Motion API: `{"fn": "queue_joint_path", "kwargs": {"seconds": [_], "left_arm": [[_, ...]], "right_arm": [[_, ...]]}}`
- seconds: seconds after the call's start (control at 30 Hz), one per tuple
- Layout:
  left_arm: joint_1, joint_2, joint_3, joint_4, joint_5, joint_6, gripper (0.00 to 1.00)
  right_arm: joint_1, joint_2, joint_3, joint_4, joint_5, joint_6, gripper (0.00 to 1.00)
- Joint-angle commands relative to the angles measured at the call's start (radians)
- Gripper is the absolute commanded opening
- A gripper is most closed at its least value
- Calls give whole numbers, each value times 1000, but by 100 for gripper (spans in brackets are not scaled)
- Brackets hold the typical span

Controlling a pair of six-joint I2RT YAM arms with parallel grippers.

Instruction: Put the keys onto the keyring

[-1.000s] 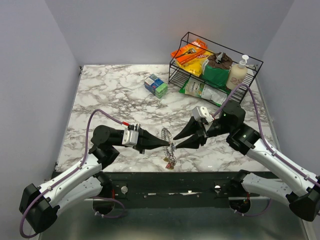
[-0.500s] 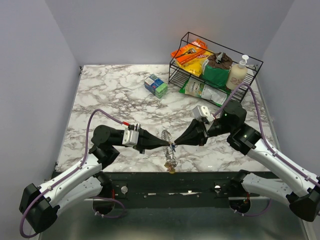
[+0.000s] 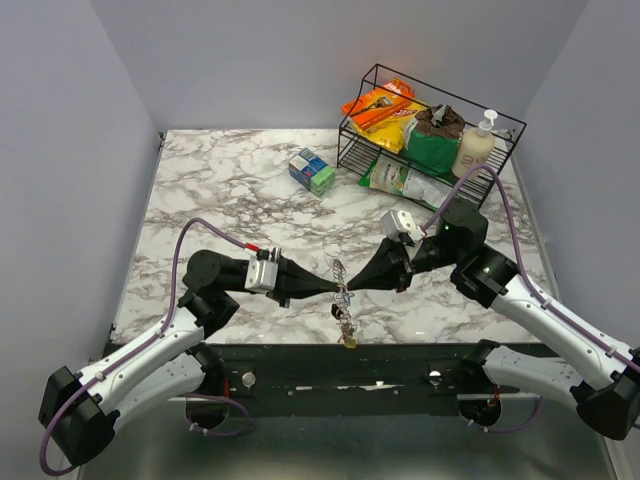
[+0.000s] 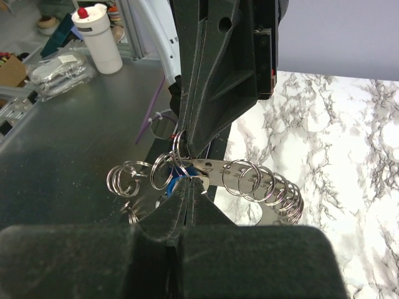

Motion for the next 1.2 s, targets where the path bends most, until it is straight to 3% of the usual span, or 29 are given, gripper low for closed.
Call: {"fn": "queue_joint_path", "kwargs": {"seconds": [0.0, 1.17], "left_arm": [[-1, -4, 39, 44, -15, 11, 0], [-1, 26, 46, 45, 13, -3, 0]], "right_arm": [[-2, 18, 7, 8, -31, -2, 1], [-2, 79, 39, -11, -44, -14, 1]]}}
